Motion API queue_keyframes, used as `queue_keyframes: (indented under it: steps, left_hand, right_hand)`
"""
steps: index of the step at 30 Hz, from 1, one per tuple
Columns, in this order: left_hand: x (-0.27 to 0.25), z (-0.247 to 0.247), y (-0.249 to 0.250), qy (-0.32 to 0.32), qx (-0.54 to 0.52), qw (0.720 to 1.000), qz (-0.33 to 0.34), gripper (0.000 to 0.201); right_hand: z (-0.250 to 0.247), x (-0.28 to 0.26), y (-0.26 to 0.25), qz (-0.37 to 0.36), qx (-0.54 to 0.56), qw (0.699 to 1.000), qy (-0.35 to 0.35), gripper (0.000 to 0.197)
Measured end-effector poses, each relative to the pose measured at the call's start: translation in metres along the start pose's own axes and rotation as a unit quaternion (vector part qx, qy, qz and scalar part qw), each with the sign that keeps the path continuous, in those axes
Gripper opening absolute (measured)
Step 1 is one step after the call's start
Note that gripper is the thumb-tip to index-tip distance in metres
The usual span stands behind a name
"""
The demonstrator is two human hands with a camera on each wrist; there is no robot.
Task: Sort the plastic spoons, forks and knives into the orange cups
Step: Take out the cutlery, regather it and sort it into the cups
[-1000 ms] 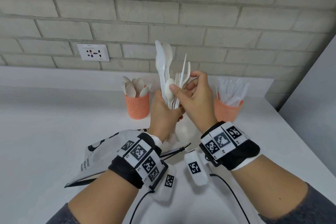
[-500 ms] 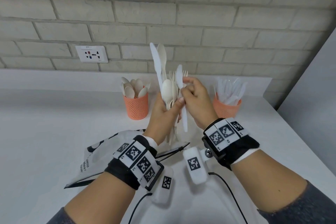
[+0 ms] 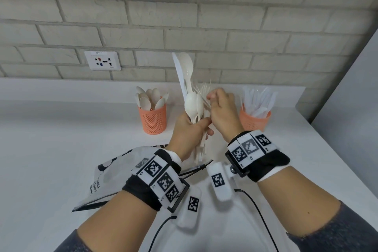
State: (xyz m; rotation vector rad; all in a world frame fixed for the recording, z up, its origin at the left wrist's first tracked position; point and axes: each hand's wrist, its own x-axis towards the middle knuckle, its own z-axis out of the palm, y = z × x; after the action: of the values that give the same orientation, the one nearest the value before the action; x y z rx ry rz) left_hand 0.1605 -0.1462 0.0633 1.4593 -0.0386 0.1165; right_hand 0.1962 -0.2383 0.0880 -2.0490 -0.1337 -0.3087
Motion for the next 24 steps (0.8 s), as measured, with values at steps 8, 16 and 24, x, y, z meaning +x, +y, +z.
queue_keyframes:
  steps: [8,16,24]
  left_hand:
    - [0.002,0.002,-0.009,0.072,0.13,0.987,0.056,0.043]
    - [0.0,0.012,-0.024,0.143,0.226,0.958,0.103,0.035]
    - [-0.001,0.009,-0.022,0.109,0.19,0.97,0.108,0.044]
  right_hand:
    - [-0.018,-0.01,-0.031,-0.075,0.065,0.994,-0.045,0.043]
    - [-0.001,-0.012,-0.031,-0.146,-0.081,0.981,0.094,0.012]
    - [-0.02,0.006,-0.045,-0.141,0.065,0.986,0.065,0.032]
